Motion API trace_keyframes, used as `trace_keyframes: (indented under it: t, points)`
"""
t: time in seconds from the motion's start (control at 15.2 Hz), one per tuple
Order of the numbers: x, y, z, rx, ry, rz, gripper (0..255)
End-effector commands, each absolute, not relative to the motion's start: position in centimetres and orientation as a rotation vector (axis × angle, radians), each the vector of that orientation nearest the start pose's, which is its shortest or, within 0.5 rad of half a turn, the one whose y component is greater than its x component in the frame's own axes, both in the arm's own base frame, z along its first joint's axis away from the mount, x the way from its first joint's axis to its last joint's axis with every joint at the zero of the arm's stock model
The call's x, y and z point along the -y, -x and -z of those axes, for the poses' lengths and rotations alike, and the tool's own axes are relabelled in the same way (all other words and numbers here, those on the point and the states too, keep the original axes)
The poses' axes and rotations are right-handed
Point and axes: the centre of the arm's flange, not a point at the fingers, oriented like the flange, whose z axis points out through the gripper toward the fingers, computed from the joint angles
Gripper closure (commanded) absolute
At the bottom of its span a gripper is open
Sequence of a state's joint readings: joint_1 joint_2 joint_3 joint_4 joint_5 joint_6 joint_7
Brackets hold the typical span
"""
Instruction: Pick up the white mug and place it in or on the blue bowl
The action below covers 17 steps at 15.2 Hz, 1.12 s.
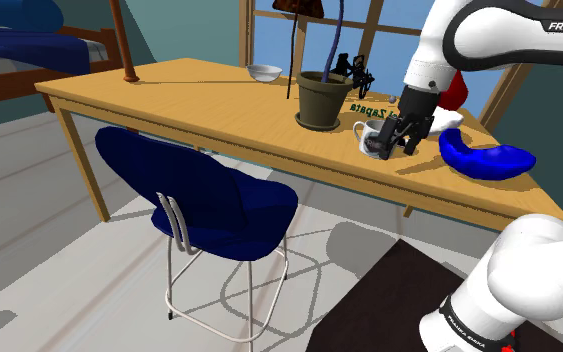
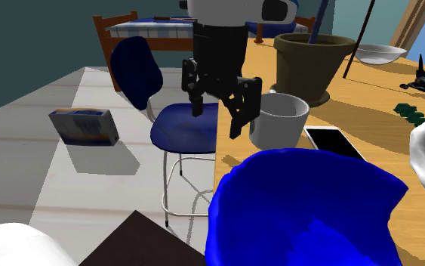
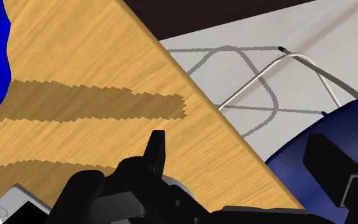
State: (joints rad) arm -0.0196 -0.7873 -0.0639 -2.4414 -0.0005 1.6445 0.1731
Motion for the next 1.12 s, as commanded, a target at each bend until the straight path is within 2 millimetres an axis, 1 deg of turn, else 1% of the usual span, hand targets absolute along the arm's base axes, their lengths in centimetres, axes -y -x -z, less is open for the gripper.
trace_keyframes:
  t: [0.0,0.79,0.86,1.06]
  points:
    - [3.0,-31.0,-55.6,-0.367,3.076,-0.02,0]
    - [16.5,-38.1,-59.0,-0.3,3.077,0.042,0]
    - [16.7,-38.2,-59.1,-0.299,3.077,0.043,0]
    - [16.7,-38.3,-57.5,-0.299,3.077,0.043,0]
